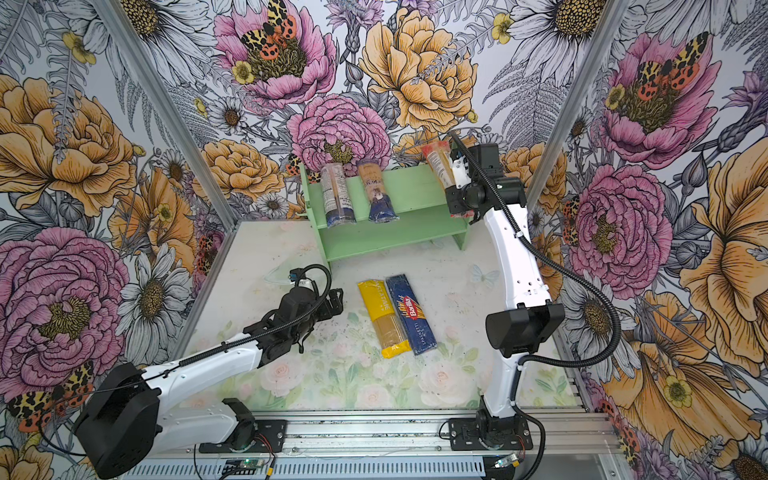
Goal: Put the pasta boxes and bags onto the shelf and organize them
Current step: 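Move the held bag with the right gripper over the shelf's upper tier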
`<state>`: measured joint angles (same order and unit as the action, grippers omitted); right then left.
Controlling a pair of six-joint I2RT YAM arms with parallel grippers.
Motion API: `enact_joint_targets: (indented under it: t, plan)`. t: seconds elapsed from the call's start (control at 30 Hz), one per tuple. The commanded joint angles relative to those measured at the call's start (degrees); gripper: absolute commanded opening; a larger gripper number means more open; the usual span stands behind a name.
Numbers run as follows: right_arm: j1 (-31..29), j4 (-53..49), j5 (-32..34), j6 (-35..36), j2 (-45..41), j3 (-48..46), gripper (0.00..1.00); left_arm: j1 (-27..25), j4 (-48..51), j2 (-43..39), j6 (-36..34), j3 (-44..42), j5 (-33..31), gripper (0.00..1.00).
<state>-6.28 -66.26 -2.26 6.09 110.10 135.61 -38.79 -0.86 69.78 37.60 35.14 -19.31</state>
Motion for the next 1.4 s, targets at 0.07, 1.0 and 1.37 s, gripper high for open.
enact_joint_targets:
  t: [0.07, 1.0, 1.37]
  plan:
    - [0.49, 9.27, -1.24, -0.41, -0.12, 4.57, 0.0, -0.49, 0.5, -1.62, 0.71, -0.9, -2.04, 0.99]
    - [-0.73, 9.7, -3.36, -5.38, 5.69, 8.71, 0.0, -0.68, 1.08, -2.87, 1.02, -1.82, -3.37, 0.99]
    - [-1.18, 9.66, -1.28, -5.99, 6.71, 8.43, 0.0, -0.5, 0.91, -2.78, 0.85, -1.82, -3.19, 0.99]
